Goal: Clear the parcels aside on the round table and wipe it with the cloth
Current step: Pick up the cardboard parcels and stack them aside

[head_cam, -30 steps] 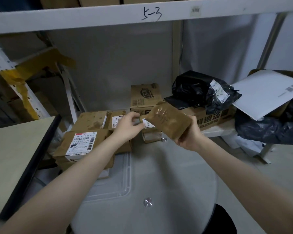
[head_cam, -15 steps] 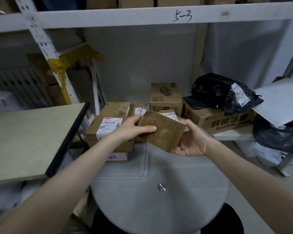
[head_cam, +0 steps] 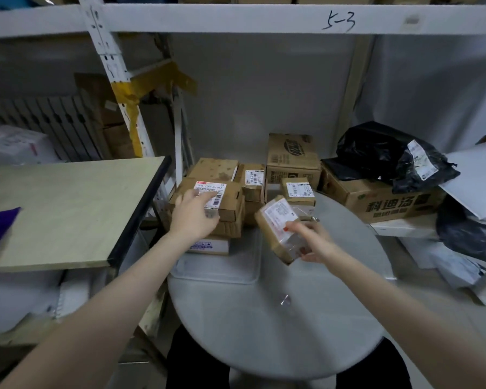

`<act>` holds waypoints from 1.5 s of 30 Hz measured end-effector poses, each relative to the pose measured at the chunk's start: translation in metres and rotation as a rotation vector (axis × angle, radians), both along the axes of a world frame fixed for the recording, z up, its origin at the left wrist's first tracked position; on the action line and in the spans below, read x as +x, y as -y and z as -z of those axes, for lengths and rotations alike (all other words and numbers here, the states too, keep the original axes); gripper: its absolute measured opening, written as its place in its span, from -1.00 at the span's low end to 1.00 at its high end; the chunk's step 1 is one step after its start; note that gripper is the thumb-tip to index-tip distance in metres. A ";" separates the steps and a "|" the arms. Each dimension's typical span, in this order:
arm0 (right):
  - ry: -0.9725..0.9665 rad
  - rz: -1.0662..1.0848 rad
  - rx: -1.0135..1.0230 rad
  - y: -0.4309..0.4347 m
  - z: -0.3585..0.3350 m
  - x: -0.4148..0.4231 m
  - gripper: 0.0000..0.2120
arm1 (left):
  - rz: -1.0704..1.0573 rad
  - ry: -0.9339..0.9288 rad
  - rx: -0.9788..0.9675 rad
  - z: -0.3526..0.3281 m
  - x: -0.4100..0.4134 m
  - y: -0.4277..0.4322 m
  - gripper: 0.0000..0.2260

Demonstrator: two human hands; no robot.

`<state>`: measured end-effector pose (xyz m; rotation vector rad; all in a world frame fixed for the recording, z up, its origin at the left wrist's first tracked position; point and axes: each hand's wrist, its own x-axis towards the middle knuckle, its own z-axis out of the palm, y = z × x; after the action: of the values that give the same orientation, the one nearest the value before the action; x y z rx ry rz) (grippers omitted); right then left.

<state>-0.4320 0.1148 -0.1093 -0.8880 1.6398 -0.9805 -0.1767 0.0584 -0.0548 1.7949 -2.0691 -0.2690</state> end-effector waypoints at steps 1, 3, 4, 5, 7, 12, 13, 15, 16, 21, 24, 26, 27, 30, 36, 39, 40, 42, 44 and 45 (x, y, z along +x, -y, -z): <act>-0.054 0.008 -0.011 0.001 0.003 0.008 -0.43 | -0.002 0.053 0.006 0.005 0.001 0.002 -0.49; -0.236 0.015 -0.028 0.006 0.008 0.022 -0.30 | -0.005 0.145 -0.012 0.010 0.000 0.004 -0.47; -0.340 0.022 -0.018 0.008 0.011 0.029 -0.20 | -0.014 0.165 -0.030 0.010 -0.001 0.004 -0.48; -0.424 0.029 -0.003 0.008 0.012 0.038 -0.14 | -0.030 0.168 -0.046 0.010 -0.001 0.005 -0.48; -0.533 0.042 -0.007 0.006 0.015 0.057 -0.12 | -0.064 0.167 -0.073 0.009 -0.003 0.005 -0.48; -0.600 -0.013 -0.119 0.003 0.034 0.091 -0.28 | -0.105 0.170 -0.103 0.006 -0.002 0.003 -0.51; -0.607 -0.034 -0.137 0.004 0.039 0.092 -0.34 | -0.101 0.173 -0.109 0.005 0.000 0.004 -0.50; -0.653 -0.068 -0.192 0.003 0.044 0.088 -0.46 | -0.097 0.178 -0.127 0.005 0.004 0.004 -0.49; -0.689 -0.082 -0.215 0.004 0.045 0.085 -0.51 | -0.093 0.181 -0.132 0.004 0.005 0.005 -0.49; -0.801 -0.146 -0.288 0.012 0.045 0.075 -0.53 | -0.079 0.168 -0.135 0.003 0.005 0.010 -0.54; -0.825 -0.186 -0.302 0.015 0.046 0.074 -0.52 | -0.068 0.179 -0.127 0.002 0.003 0.011 -0.59; -0.822 -0.200 -0.311 0.016 0.048 0.073 -0.51 | -0.055 0.168 -0.112 0.001 0.002 0.011 -0.61; -0.804 -0.205 -0.318 0.016 0.049 0.073 -0.51 | -0.052 0.160 -0.108 0.000 0.001 0.011 -0.60; -0.723 -0.228 -0.397 0.016 0.053 0.070 -0.56 | -0.049 0.143 -0.102 0.000 0.001 0.012 -0.58; -0.785 -0.316 -0.373 0.020 0.051 0.053 -0.55 | -0.049 0.150 -0.089 -0.002 0.001 0.011 -0.56; -0.668 -0.166 -0.409 0.030 0.039 0.037 -0.63 | -0.032 0.168 -0.057 -0.008 -0.002 0.012 -0.53; -0.636 -0.078 -0.420 0.037 0.034 0.032 -0.68 | -0.016 0.166 -0.051 -0.010 -0.005 0.012 -0.52; -0.661 0.041 -0.391 0.056 0.022 0.021 -0.73 | 0.029 0.126 -0.052 -0.014 -0.015 0.015 -0.52; -0.742 0.095 -0.329 0.073 0.015 0.010 -0.70 | 0.069 0.076 -0.060 -0.018 -0.026 0.019 -0.52; -0.768 0.115 -0.289 0.081 0.013 0.005 -0.66 | 0.086 0.063 -0.066 -0.020 -0.032 0.022 -0.53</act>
<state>-0.4273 0.0335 -0.1222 -1.5079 2.2345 -1.0377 -0.2084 0.0364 -0.0346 1.6990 -2.1760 -0.1671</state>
